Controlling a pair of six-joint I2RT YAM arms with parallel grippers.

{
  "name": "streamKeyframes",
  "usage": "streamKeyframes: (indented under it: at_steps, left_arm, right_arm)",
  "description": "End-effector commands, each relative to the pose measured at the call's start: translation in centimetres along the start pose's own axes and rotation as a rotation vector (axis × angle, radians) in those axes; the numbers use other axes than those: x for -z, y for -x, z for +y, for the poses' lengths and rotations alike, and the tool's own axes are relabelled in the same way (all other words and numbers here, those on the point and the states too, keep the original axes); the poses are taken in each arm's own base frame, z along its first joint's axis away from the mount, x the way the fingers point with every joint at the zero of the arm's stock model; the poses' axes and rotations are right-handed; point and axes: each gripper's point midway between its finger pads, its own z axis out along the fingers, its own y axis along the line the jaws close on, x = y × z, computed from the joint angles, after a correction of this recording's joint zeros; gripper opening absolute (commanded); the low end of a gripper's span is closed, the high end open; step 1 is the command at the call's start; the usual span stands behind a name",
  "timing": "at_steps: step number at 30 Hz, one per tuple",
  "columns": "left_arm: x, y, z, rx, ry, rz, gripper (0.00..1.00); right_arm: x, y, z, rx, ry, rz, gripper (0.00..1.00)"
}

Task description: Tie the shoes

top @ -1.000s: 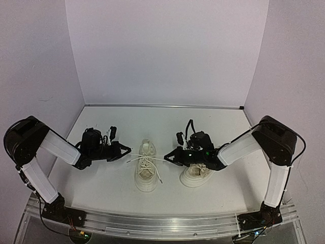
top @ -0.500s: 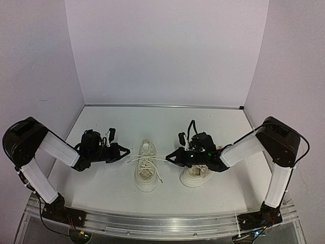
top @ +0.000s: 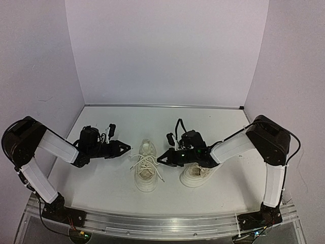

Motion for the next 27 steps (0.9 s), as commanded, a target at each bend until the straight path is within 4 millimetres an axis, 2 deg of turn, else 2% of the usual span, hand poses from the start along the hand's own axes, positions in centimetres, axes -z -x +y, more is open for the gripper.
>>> streamKeyframes:
  at_steps: [1, 7, 13, 17, 21, 24, 25, 27]
  left_arm:
    - [0.3, 1.8, -2.7, -0.065, -0.096, -0.03, 0.42]
    - [-0.1, 1.1, -2.2, -0.031, -0.102, -0.013, 0.47]
    - [0.5, 0.2, -1.9, -0.031, -0.086, -0.003, 0.47]
    - [0.7, -0.3, -1.5, -0.032, -0.072, 0.007, 0.53]
    - [1.5, 0.0, -1.7, -0.057, -0.043, 0.0, 0.7]
    - [2.3, 0.6, -1.8, -0.09, 0.008, -0.008, 0.78]
    - [2.7, 0.7, -1.8, -0.098, 0.029, -0.007, 0.8]
    - [3.4, 1.3, -1.9, -0.123, 0.065, -0.016, 0.83]
  right_arm:
    - [-0.5, 0.0, 0.9, 0.037, 0.02, 0.026, 0.0]
    - [-0.4, 0.1, 0.9, 0.045, 0.009, 0.026, 0.0]
    - [-0.5, 0.0, 0.8, 0.046, 0.003, 0.031, 0.0]
    - [-0.4, 0.0, 0.9, 0.057, 0.008, 0.04, 0.0]
    - [0.4, 0.2, 1.3, 0.074, 0.003, 0.035, 0.15]
    - [1.3, 1.0, 1.6, 0.087, -0.002, 0.018, 0.23]
    - [1.7, 1.4, 1.8, 0.092, -0.002, 0.011, 0.28]
    - [2.4, 1.9, 1.8, 0.102, -0.006, 0.001, 0.46]
